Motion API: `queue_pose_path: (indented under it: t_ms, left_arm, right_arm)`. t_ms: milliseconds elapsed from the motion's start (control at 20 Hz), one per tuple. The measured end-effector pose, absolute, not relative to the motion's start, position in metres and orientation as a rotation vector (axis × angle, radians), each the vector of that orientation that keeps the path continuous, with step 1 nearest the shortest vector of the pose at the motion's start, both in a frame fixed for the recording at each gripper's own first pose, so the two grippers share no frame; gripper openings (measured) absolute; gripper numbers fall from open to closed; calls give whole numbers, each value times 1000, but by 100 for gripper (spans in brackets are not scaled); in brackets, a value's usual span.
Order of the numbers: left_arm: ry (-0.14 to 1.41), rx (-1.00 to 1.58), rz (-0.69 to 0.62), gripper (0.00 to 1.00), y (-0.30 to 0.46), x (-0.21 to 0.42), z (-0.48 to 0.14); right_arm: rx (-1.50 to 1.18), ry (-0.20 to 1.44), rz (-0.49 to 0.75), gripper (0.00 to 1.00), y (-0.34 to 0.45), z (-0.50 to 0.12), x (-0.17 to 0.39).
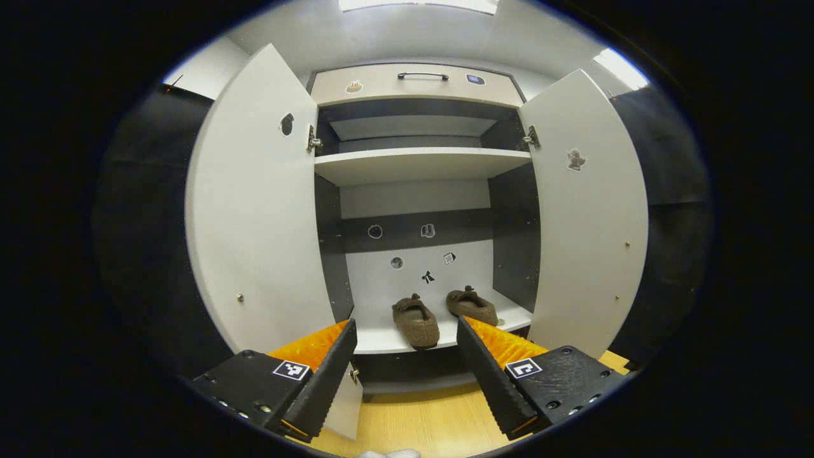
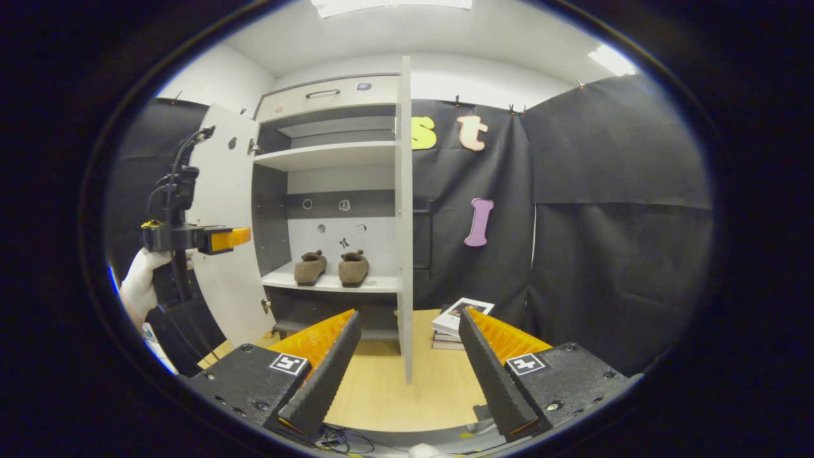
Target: Grab one shoe with the right hand and put it into the shoe cabinet, grab the other shoe with the left hand and put it into the shoe cabinet; then close the right door with the right hand and the left door with the left hand.
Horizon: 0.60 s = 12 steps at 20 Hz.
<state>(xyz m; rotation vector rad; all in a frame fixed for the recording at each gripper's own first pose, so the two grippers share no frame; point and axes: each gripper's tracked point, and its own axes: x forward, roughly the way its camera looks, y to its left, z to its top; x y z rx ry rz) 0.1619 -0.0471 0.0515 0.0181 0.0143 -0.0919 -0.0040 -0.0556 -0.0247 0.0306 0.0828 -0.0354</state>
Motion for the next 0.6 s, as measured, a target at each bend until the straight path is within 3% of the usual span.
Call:
queue_pose_path:
  t_ms: [600]
  left_arm:
    - [29, -64, -61, 96, -28, 8, -15]
  right_arm:
    - [16, 87, -31, 99, -46, -29, 1]
